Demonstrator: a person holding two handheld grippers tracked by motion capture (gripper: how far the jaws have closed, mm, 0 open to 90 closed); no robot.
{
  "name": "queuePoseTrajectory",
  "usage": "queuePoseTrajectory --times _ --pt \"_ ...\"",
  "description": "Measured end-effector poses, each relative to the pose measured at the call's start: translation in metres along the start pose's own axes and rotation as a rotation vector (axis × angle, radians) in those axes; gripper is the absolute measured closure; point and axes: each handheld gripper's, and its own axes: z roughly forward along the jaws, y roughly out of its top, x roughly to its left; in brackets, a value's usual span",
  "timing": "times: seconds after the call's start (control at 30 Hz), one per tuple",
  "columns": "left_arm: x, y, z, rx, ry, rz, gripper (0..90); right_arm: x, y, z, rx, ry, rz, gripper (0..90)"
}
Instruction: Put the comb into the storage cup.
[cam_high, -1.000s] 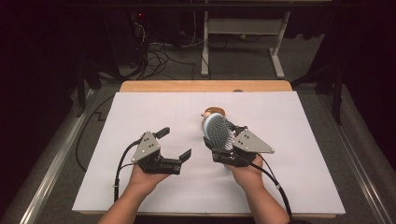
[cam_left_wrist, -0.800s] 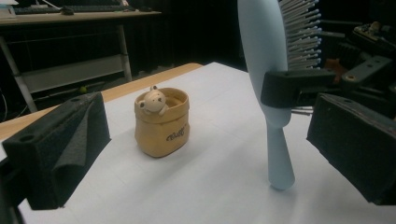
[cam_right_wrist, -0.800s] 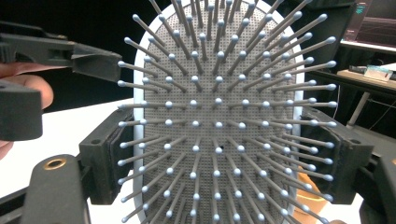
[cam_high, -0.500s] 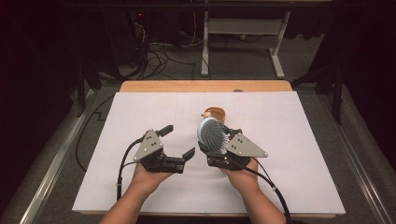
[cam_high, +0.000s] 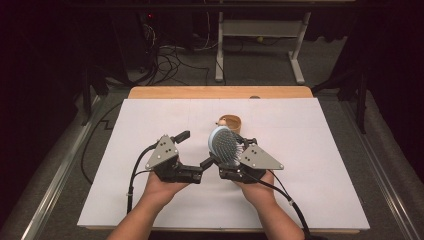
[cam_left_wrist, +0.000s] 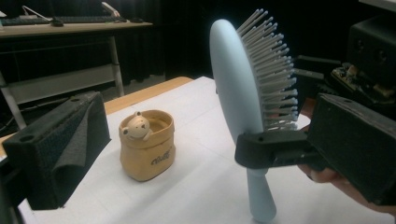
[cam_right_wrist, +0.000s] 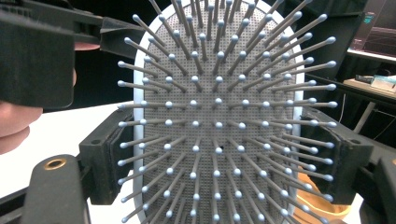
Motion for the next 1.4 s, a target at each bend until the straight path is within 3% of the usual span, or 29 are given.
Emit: queuePoseTrajectory --times 0.4,0.93,1.07,1.17,1.4 --pt "-0.007 0.001 0.011 0.021 -0.005 -0.001 0.4 0.003 0.002 0.001 -0.005 -0.017 -0.011 20.6" --pt "-0.009 0.004 0.02 0.016 -0.016 -0.048 6.5 0.008 0.003 0.002 -0.015 -0.016 -0.022 20.5" --pt "-0.009 0.004 0.02 0.024 -0.029 -0.064 16.3 0.009 0.003 0.003 -0.011 -0.01 -0.029 20.5" --pt "-0.01 0.003 0.022 0.019 -0.027 -0.062 16.4 0.009 0.003 0.003 -0.01 -0.012 -0.029 20.5" --pt "-0.011 0.001 0.022 0.023 -0.049 -0.062 28.5 0.009 0.003 0.003 -0.011 -0.019 -0.026 20.5"
